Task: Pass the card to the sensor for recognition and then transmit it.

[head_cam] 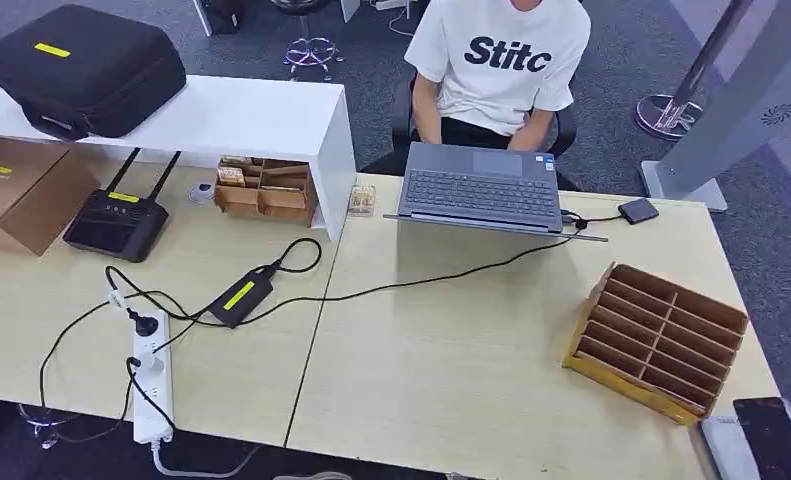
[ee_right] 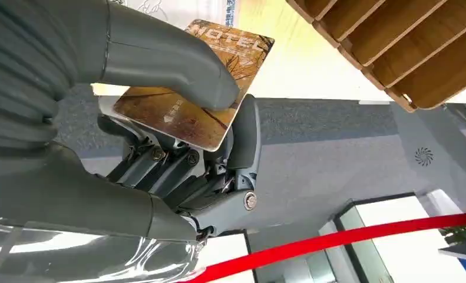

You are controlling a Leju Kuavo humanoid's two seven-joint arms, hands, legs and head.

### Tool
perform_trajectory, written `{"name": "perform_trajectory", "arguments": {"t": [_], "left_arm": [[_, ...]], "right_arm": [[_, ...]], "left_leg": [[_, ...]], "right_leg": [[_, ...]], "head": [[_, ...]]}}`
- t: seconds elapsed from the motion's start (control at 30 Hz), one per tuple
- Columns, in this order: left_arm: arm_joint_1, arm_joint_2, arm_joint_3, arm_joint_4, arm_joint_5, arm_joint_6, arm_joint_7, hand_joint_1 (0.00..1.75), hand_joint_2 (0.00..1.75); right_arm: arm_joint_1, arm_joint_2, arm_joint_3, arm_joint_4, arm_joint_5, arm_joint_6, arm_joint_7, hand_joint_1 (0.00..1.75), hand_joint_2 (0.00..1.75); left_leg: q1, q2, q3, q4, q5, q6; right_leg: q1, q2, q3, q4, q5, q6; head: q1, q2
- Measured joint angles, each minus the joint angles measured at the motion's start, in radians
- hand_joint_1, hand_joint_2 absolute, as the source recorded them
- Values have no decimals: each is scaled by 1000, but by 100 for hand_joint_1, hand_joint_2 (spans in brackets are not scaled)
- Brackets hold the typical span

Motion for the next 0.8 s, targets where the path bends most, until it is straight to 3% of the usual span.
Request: {"name": "perform_trajectory", "arguments": {"t": [0.5, 0.8], "left_arm": [[-1, 0, 2, 0, 0, 6, 3, 0, 175], [-2, 0, 6, 0, 0, 6, 9, 0, 175]], "right_arm": [[-23, 0, 5, 31, 79, 0, 19, 175, 175], [-48, -11, 39, 94, 207, -37, 89, 175, 175]], "left_leg": [[0, 0, 0, 0, 0, 0], [0, 0, 0, 0, 0, 0]], "right_leg": [[0, 0, 0, 0, 0, 0], [0, 0, 0, 0, 0, 0]], "head": [[0, 0], [0, 0]]}}
